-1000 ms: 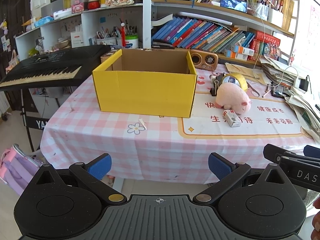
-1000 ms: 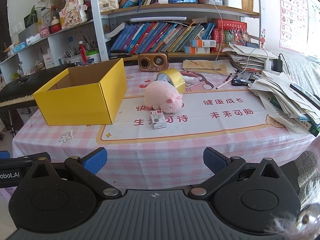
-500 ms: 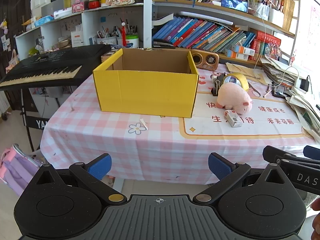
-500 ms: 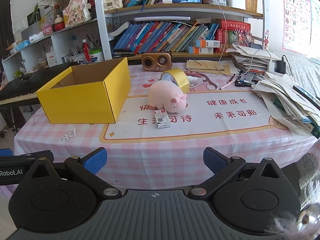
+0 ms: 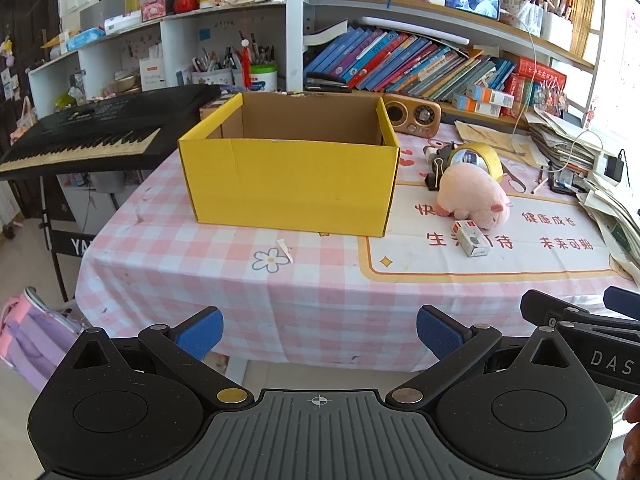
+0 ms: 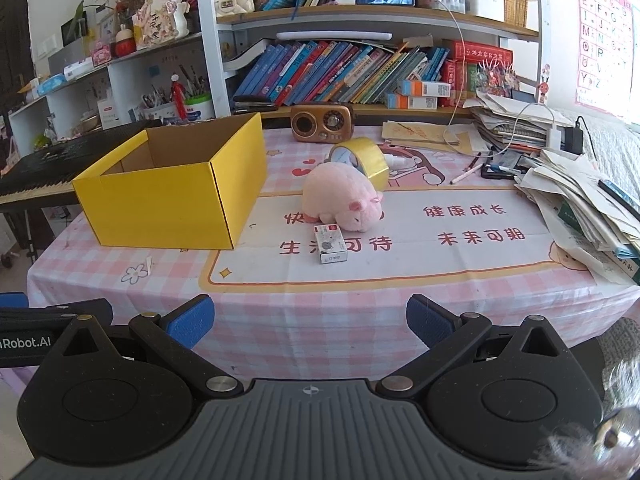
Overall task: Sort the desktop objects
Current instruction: 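Move the left tool to the small white card and grasp it, then grasp the pink plush pig with the right tool while the left tool holds the card, then carry the card and pig with both tools over the yellow box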
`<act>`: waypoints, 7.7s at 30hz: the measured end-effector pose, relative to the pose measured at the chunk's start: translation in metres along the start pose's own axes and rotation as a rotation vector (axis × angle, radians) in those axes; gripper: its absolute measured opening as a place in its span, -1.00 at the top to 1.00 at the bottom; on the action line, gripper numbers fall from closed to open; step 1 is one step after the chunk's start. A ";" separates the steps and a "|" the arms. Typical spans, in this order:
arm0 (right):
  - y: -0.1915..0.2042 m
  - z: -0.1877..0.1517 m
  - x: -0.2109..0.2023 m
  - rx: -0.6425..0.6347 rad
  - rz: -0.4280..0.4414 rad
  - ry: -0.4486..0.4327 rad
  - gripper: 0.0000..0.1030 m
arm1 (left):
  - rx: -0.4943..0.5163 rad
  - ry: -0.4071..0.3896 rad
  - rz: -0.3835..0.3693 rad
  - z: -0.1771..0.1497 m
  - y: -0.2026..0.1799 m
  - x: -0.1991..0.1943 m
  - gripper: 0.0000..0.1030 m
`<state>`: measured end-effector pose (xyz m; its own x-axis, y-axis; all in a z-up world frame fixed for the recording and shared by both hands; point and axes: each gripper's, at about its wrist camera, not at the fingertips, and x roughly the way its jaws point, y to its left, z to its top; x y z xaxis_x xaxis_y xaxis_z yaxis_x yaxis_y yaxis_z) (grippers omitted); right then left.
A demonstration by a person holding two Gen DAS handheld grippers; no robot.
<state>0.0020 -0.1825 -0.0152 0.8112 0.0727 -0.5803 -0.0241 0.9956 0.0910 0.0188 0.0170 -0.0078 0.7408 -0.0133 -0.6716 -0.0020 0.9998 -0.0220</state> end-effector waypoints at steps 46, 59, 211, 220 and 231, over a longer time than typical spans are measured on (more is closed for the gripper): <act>-0.117 0.067 0.103 0.000 0.030 0.095 -0.96 | 0.043 0.059 -0.104 0.057 -0.110 0.090 -1.00; -0.156 0.084 0.125 0.017 0.043 0.080 -0.79 | 0.041 0.103 -0.164 0.062 -0.143 0.119 -0.99; 0.079 -0.007 0.013 -0.163 0.293 0.162 0.08 | -0.105 -0.046 -0.174 -0.019 0.068 -0.022 0.45; 0.080 0.001 0.020 -0.173 0.312 0.158 0.07 | -0.116 -0.063 -0.167 -0.014 0.073 -0.020 0.45; 0.077 0.029 0.038 -0.178 0.344 0.116 0.08 | -0.112 -0.104 -0.138 0.013 0.079 -0.007 0.45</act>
<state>0.0478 -0.1052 -0.0070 0.6667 0.3994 -0.6292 -0.3920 0.9060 0.1598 0.0227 0.0961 0.0051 0.8047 -0.1421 -0.5765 0.0335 0.9803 -0.1948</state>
